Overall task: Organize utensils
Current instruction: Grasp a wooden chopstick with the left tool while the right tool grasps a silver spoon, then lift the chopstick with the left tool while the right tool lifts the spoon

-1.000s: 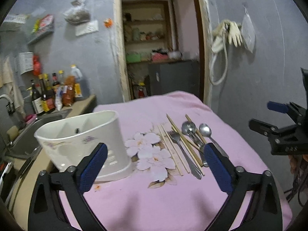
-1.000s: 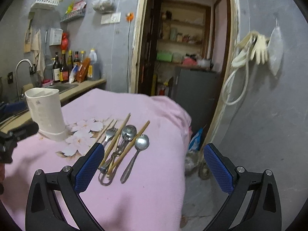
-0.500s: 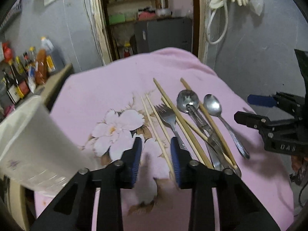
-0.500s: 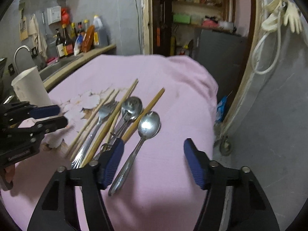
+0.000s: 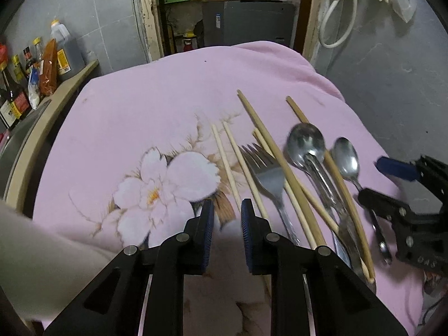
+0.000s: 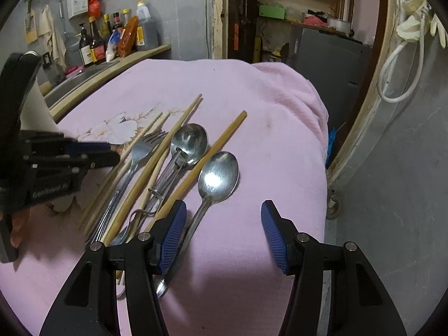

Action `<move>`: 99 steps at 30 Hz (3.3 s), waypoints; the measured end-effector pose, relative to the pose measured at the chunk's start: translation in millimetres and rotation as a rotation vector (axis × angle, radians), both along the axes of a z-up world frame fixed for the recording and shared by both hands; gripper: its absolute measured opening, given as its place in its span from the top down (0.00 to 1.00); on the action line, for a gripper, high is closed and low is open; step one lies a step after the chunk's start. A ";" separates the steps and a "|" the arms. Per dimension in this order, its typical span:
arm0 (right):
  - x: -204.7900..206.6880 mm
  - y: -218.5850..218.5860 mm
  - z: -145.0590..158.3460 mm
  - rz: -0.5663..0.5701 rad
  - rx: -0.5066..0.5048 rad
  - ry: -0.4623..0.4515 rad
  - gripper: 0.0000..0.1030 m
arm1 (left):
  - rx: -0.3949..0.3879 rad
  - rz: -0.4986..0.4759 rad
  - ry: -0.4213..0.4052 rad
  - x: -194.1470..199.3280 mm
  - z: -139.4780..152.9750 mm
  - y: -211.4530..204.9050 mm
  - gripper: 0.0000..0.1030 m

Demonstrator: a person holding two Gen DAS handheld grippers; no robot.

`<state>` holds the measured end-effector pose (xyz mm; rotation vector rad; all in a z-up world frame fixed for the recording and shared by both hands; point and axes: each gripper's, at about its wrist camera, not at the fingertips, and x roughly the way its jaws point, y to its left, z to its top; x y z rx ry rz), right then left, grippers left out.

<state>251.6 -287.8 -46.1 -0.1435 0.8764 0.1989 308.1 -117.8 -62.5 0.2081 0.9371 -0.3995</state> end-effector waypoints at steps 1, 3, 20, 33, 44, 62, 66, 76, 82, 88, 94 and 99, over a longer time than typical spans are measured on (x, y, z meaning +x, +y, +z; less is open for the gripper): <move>-0.2 0.1 -0.9 0.002 -0.002 -0.001 0.49 | 0.001 0.003 0.004 3.4 0.2 0.9 0.83; 0.3 2.2 -0.9 0.012 -0.014 -0.003 0.49 | 0.005 0.009 0.012 10.0 0.2 0.3 0.83; 36.1 11.3 -9.7 0.025 -0.051 0.041 0.68 | 0.025 0.010 0.080 25.9 -5.2 -18.1 0.94; 1.3 5.7 13.5 0.016 0.001 -0.111 0.70 | -0.148 0.039 -0.020 -19.0 13.0 1.1 0.98; -77.6 44.7 56.4 0.020 -0.108 -0.587 0.70 | -0.317 0.097 -0.428 -87.7 68.5 33.2 0.98; -107.1 145.7 148.7 0.079 -0.034 -1.125 0.70 | -0.430 0.252 -1.005 -145.0 175.6 161.1 0.98; -89.9 180.8 156.1 0.105 0.021 -1.156 0.70 | -0.432 0.315 -1.059 -140.6 179.9 200.1 0.98; -51.9 228.9 134.8 0.159 0.154 -1.131 0.70 | -0.653 0.532 -0.915 -85.1 150.6 297.8 0.98; -35.2 232.4 112.6 0.158 0.166 -1.100 0.70 | -0.643 0.580 -0.905 -76.8 129.3 301.8 0.98; -23.9 238.4 94.8 0.147 0.149 -1.071 0.70 | -0.602 0.608 -0.906 -71.0 112.2 284.1 0.98; -24.0 242.4 79.0 0.152 0.110 -1.048 0.70 | -0.562 0.592 -0.910 -74.4 98.1 270.7 0.98; -23.4 244.0 68.9 0.175 0.086 -0.985 0.70 | -0.552 0.561 -0.868 -77.8 94.1 265.3 0.98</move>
